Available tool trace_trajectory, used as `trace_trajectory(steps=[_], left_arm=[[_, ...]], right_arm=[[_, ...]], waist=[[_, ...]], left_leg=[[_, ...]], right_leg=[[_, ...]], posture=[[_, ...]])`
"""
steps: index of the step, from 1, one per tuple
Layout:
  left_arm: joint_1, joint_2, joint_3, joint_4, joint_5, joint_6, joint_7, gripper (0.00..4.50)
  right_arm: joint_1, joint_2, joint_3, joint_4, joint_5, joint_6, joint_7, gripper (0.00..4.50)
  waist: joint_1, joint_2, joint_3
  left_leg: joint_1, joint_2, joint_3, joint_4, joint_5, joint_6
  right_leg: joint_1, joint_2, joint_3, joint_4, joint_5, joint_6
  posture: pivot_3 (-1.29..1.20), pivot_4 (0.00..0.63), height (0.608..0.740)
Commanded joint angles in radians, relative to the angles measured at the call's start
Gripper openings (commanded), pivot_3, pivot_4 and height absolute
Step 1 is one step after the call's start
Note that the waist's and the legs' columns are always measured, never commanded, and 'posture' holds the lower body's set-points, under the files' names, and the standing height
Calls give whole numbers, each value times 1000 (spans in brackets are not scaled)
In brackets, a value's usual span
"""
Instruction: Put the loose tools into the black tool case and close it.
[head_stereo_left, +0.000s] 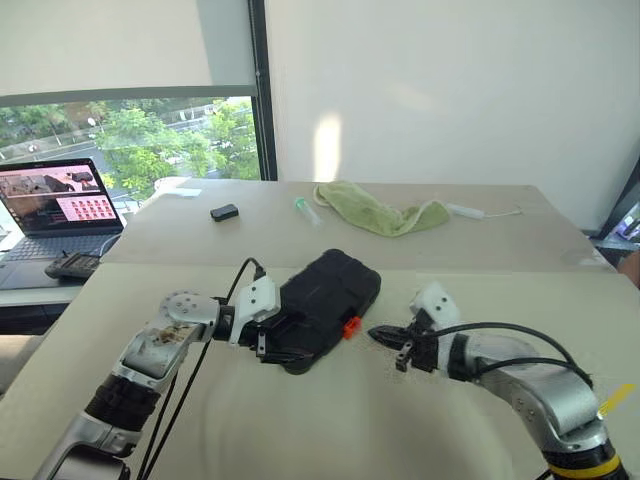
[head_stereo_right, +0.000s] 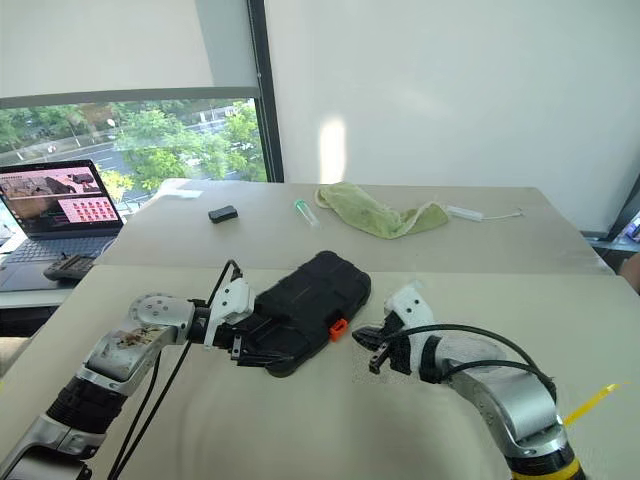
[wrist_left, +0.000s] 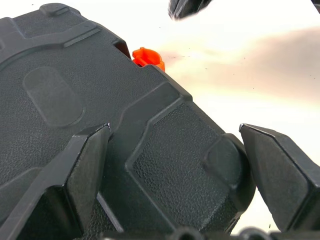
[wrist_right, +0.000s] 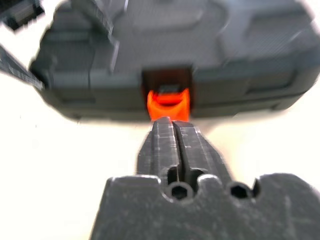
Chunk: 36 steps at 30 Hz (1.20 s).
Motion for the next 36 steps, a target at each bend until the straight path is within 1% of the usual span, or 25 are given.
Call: trace_trajectory(steps=[1,11,17,20,23,24,25,26,27,28,29,30,32,35,36], left_arm=[[39,10,-62,64,68,31,2,4424],[41,13,-66,59,68,41,8,4424],[49,10,-67,54,68,42,14,4424],[60,5,-58,50,64,35,24,4424],[75,0,-31,43,54,14,45,4424],[90,-16,8,32,41,-24,76,4424],[105,-40,62,13,16,-36,122,4424],[120,-57,123,-15,-33,-15,150,4424],[139,-63,178,-50,-86,21,165,4462],[159,-61,220,-86,-131,57,170,4500],[185,-57,261,-125,-178,82,173,4500],[208,-54,291,-158,-212,103,181,4500],[290,-29,372,-245,-279,157,198,4500],[401,7,457,-321,-323,200,222,4500],[440,18,485,-342,-337,208,225,4500]], right_arm=[[-64,14,46,64,-45,-31,-5,36],[-179,64,85,164,-82,-68,34,36],[-216,103,127,209,-108,-80,50,36],[-210,116,132,218,-129,-107,56,36],[-162,100,101,170,-133,-178,72,36],[-109,106,50,120,-112,-245,79,36],[-58,108,-14,73,-45,-284,126,36],[-8,102,-82,20,-11,-297,125,36],[43,90,-140,-29,45,-289,145,306],[85,64,-171,-67,66,-278,160,605],[132,26,-187,-96,50,-289,173,721],[171,-2,-197,-116,44,-304,192,1049],[269,-34,-280,-173,92,-302,208,1764],[386,-74,-380,-223,136,-308,235,2755],[428,-87,-414,-235,145,-318,249,3177]], waist=[[-1,0,0],[-4,0,0],[-14,0,-1],[-24,0,-1],[-27,1,-1],[-26,1,-1],[-23,1,-1],[-20,2,-2],[-17,2,-2],[-14,2,-1],[-12,1,-1],[-11,1,-1],[-8,-1,0],[-8,0,1],[-7,0,1]], left_leg=[[0,0,0,0,0,0],[0,0,0,0,0,0],[1,1,0,0,0,0],[2,2,0,0,1,-1],[3,3,0,-1,1,-1],[3,3,0,-1,1,-1],[2,3,0,-1,1,-1],[1,3,0,-2,1,-2],[0,3,0,-3,1,-2],[-1,3,-1,-4,1,-2],[-2,3,-1,-4,1,-2],[-4,3,-1,-4,1,-2],[-4,2,-1,-4,0,-1],[-4,3,-2,-4,-1,-2],[-4,3,-2,-5,-1,-2]], right_leg=[[0,0,0,0,0,0],[0,0,0,0,0,0],[0,1,0,1,0,0],[0,2,1,1,0,-1],[0,2,1,2,0,-2],[0,2,1,2,0,-2],[0,2,1,2,0,-2],[-1,2,0,1,0,-2],[-2,1,1,1,-1,-1],[-2,0,1,1,-1,-1],[-3,-1,0,1,-1,-1],[-4,-1,0,0,-1,-1],[-4,-2,-1,0,-1,-1],[-5,-4,-1,-1,-1,0],[-5,-5,-1,-1,-2,0]], posture=[[0,150,740],[0,150,740],[0,150,740],[0,150,740],[0,150,740],[0,150,740],[0,150,740],[0,150,740],[0,150,740],[0,150,740],[0,150,740],[0,150,740],[0,150,740],[0,150,740],[0,150,740]])
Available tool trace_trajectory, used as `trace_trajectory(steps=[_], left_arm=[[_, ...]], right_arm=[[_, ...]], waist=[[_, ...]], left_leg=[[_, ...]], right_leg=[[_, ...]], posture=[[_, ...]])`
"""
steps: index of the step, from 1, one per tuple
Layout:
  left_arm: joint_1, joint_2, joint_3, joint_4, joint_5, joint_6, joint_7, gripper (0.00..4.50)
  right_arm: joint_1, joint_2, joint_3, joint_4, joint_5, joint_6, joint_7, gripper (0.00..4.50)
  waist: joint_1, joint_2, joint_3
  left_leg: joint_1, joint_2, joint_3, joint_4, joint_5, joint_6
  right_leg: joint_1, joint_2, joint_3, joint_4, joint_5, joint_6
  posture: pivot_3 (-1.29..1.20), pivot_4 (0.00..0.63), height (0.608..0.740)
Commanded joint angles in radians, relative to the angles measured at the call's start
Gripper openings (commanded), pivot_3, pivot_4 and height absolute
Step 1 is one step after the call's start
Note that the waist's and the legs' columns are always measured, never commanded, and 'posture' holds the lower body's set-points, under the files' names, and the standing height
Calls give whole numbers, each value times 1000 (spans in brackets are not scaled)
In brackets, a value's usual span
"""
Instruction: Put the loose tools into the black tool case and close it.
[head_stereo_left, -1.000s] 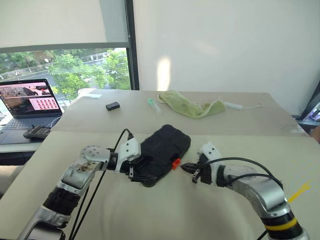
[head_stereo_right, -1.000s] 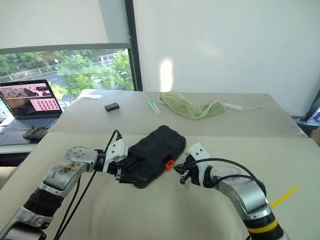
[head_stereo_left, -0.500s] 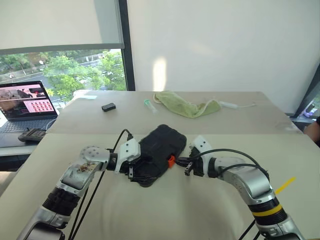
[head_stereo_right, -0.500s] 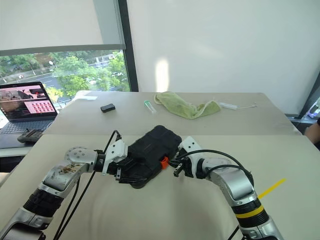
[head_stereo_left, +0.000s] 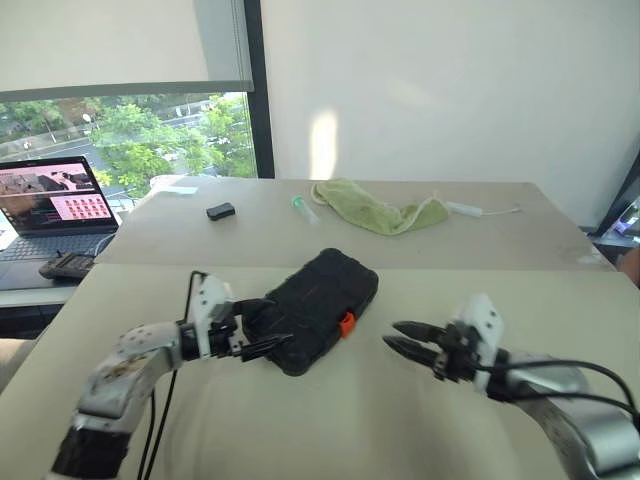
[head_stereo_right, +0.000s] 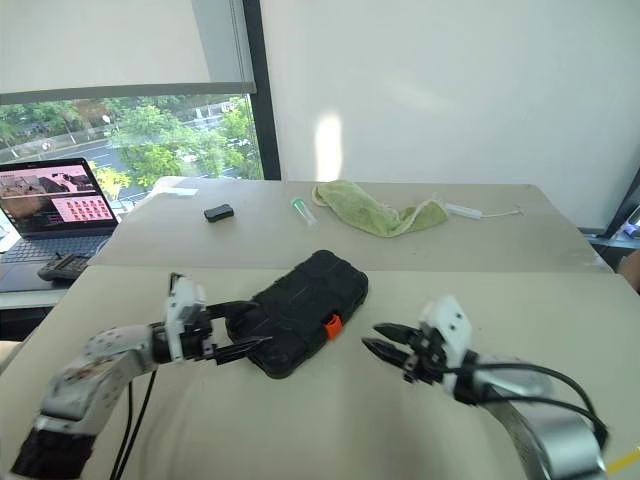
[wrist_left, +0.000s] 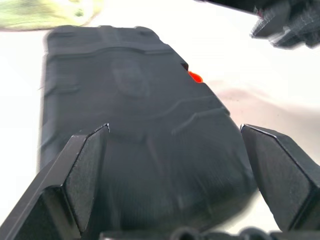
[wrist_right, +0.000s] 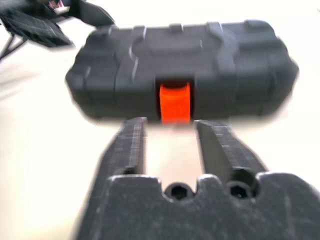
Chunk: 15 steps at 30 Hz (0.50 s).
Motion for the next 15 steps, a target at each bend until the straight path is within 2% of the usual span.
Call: trace_trajectory(steps=[1,4,9,12,15], left_arm=[[106,38,111,-99,-62,28,16,4500],[278,61,219,-147,-75,9,-7,4500],[446,75,284,-197,-45,-37,-11,4500],[490,72,300,-192,-49,-49,-13,4500],[498,72,302,-185,-75,-35,-17,4500]], right_arm=[[100,-41,-142,-83,53,-46,48,3502],[234,-64,-293,-106,75,-70,93,4454],[348,-73,-395,-113,77,-112,132,4454],[396,-73,-425,-97,63,-143,153,4454],[405,-73,-426,-76,51,-169,155,4454]], waist=[[2,0,0],[7,0,1],[14,-1,2],[19,-1,2],[20,-1,2]], left_leg=[[0,0,0,0,0,0],[1,0,0,0,0,0],[3,-1,0,-2,0,0],[4,-1,0,-3,0,-1],[4,-1,0,-3,0,-1]], right_leg=[[0,-2,0,0,0,0],[0,-4,-1,0,-1,-1],[2,-6,-1,-1,-9,-7],[3,-7,-1,0,-13,-1],[3,-7,-1,0,-14,-2]], posture=[[0,150,740],[0,150,740],[0,150,740],[0,150,740],[0,150,740]])
